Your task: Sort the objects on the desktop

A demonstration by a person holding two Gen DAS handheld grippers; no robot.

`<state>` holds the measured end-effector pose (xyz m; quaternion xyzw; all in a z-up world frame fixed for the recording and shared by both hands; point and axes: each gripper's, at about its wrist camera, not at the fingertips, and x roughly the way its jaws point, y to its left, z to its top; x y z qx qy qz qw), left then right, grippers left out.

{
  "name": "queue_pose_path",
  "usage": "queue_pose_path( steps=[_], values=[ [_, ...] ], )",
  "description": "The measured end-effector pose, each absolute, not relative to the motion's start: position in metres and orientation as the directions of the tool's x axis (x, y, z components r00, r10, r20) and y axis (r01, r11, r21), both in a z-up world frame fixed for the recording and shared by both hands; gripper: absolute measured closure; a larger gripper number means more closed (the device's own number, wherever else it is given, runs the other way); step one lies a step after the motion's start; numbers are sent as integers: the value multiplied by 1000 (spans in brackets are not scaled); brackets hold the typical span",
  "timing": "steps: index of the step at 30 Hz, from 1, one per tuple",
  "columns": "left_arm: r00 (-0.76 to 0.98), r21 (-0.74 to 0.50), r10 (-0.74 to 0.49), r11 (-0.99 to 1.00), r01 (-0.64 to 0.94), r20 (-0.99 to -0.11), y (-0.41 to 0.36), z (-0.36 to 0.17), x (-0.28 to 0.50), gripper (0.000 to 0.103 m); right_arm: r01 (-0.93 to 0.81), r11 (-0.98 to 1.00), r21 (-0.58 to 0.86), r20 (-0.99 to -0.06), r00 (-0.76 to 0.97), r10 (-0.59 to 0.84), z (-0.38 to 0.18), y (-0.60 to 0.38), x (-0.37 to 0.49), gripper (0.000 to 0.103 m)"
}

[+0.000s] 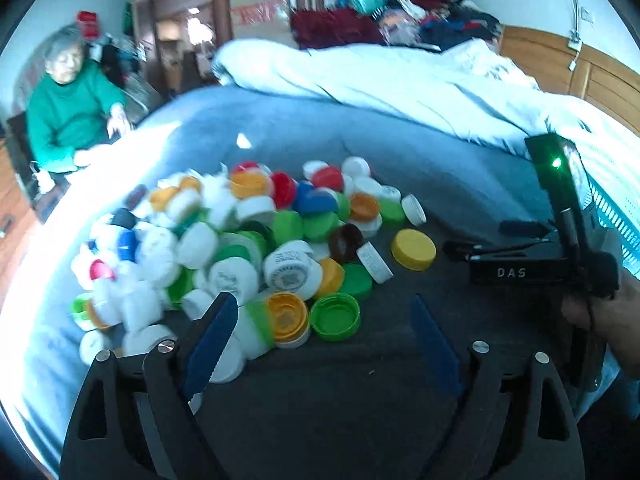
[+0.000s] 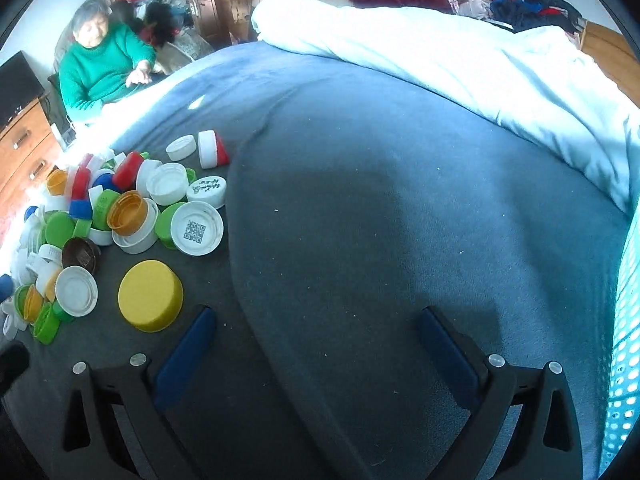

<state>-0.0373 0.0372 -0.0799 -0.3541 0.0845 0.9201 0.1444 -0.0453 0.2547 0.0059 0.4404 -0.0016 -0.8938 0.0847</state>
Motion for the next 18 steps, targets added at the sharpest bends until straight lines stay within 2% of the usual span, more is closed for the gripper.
queue_pose_path(
  steps=[4, 12, 16, 18],
  values=[
    [-739, 46, 202, -953, -301, -642, 27, -74, -15, 18, 150, -985, 89, -785, -598, -162, 4, 257, -43, 0],
    [-667, 32, 162, -963, -268, -727, 31, -118, -35, 17, 150, -986, 77, -786, -598, -153, 3, 255, -44, 0],
    [-666, 18, 140, -974, -225, -733, 39, -120, -64, 4, 150, -986, 76, -787, -598, -152, 3, 255, -47, 0],
    [-636, 25, 121, -976, -216, -762, 46, -122, -75, 2, 150, -986, 75, -787, -598, -151, 3, 255, -46, 0]
  ],
)
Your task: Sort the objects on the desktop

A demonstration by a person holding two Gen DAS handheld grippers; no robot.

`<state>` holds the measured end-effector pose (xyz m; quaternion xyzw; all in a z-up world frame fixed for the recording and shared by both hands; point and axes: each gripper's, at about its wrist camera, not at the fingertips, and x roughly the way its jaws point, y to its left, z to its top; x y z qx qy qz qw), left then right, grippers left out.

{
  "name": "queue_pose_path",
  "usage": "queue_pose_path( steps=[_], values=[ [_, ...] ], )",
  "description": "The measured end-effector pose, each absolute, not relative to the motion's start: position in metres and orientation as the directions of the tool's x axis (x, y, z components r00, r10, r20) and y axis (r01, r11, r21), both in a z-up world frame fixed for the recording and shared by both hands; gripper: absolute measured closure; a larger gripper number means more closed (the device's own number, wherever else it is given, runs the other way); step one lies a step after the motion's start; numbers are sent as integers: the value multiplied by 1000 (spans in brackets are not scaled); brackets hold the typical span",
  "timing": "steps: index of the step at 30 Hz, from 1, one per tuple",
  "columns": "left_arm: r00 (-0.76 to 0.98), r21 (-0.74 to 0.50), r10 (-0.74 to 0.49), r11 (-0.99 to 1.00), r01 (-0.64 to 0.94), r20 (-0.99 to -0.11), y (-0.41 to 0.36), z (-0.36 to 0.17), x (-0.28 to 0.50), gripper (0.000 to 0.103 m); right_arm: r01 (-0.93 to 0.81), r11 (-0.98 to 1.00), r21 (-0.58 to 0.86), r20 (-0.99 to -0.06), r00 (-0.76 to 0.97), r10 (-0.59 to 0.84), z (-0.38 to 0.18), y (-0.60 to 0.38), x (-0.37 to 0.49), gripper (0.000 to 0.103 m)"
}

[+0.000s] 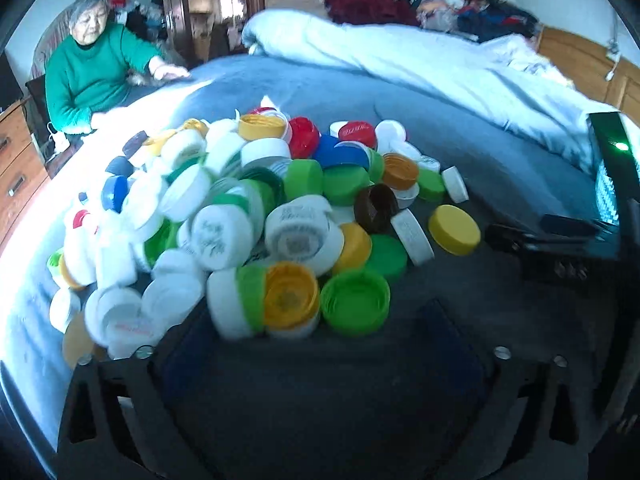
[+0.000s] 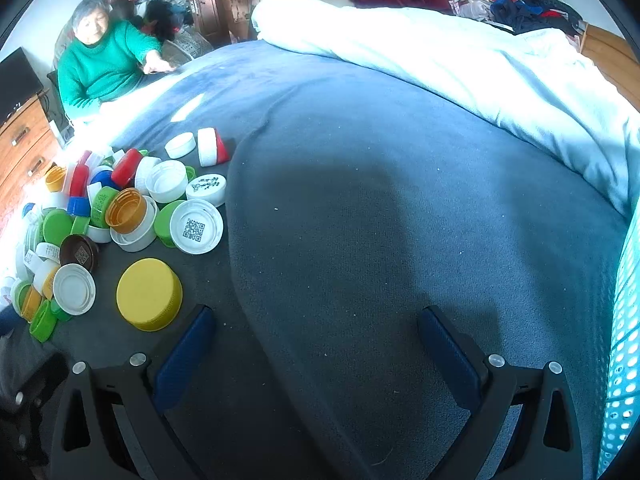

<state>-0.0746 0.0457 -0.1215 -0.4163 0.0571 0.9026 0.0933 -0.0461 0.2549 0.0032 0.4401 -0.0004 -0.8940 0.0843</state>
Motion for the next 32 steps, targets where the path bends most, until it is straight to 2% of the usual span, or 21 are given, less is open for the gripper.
queue_pose_path(
  steps=[15, 32],
  values=[
    [-618, -9, 159, -971, -239, -770, 40, -126, -74, 1, 151, -986, 76, -786, -599, -152, 3, 255, -44, 0],
    [-623, 12, 143, -971, -239, -769, 47, -127, -76, 1, 151, -986, 76, -786, -599, -152, 3, 254, -44, 0]
  ],
)
